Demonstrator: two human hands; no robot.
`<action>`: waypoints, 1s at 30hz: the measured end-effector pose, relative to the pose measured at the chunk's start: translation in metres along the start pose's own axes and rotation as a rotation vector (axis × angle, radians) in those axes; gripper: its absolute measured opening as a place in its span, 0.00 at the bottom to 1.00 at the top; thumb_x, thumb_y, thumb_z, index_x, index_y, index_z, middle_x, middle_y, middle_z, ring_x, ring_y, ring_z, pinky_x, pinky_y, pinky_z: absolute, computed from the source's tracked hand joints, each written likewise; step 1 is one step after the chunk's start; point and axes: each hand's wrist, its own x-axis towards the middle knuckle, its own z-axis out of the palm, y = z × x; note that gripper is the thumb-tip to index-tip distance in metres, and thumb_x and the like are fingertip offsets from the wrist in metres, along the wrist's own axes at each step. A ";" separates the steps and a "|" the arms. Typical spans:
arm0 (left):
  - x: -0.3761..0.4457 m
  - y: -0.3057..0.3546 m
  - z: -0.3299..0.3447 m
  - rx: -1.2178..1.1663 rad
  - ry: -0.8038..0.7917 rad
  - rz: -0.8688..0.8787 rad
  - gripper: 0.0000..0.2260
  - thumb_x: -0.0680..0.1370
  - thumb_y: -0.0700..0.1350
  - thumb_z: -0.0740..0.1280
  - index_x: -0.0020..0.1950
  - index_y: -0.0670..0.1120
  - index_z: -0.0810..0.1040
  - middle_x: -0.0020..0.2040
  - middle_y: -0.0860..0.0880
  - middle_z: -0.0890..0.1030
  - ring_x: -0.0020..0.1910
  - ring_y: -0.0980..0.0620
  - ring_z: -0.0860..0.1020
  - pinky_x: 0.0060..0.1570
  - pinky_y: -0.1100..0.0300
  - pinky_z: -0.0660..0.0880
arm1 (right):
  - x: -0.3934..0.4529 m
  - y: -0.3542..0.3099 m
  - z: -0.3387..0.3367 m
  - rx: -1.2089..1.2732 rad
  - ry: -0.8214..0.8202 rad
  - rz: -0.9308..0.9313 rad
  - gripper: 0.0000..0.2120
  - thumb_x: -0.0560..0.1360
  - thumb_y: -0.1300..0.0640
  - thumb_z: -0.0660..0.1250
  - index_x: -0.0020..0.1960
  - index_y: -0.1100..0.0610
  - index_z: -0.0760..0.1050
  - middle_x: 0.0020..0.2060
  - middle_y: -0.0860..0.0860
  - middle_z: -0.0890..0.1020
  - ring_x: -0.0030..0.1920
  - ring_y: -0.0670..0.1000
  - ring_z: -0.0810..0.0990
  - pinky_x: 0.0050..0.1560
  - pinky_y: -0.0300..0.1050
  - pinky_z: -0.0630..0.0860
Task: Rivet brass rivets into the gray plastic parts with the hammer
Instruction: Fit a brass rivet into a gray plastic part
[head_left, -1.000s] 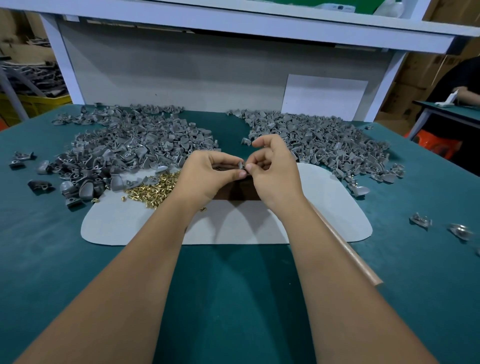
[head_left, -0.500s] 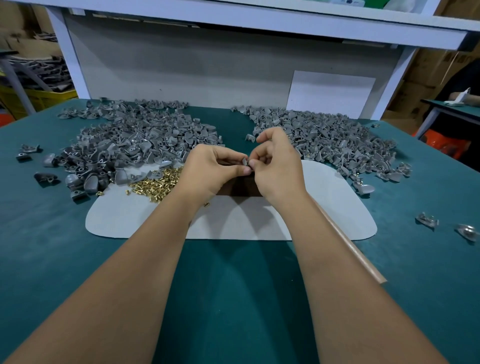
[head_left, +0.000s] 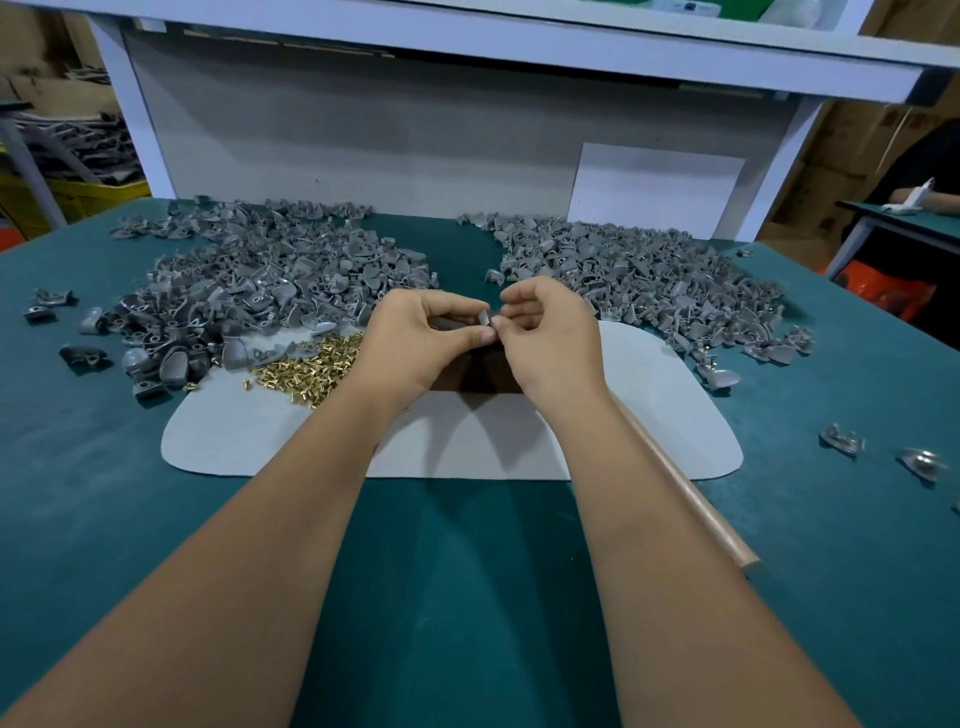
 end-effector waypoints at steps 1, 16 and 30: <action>0.001 0.000 -0.001 -0.015 0.002 0.002 0.14 0.70 0.36 0.77 0.42 0.56 0.83 0.36 0.62 0.84 0.38 0.66 0.81 0.41 0.72 0.75 | 0.001 0.000 -0.001 -0.027 0.007 -0.001 0.05 0.74 0.64 0.69 0.49 0.58 0.78 0.41 0.49 0.80 0.42 0.46 0.78 0.48 0.39 0.75; 0.000 0.001 -0.007 -0.266 0.028 -0.061 0.04 0.74 0.41 0.74 0.41 0.49 0.84 0.37 0.50 0.86 0.36 0.57 0.83 0.40 0.67 0.78 | -0.004 -0.005 -0.002 0.060 0.003 -0.053 0.06 0.74 0.59 0.70 0.39 0.52 0.81 0.33 0.43 0.81 0.36 0.42 0.78 0.41 0.36 0.74; 0.001 -0.001 -0.010 -0.398 -0.026 -0.078 0.06 0.67 0.43 0.75 0.43 0.47 0.87 0.43 0.46 0.87 0.43 0.52 0.85 0.45 0.64 0.79 | -0.004 -0.005 -0.003 0.128 0.043 -0.032 0.06 0.72 0.60 0.71 0.39 0.51 0.83 0.32 0.42 0.81 0.35 0.39 0.77 0.40 0.34 0.73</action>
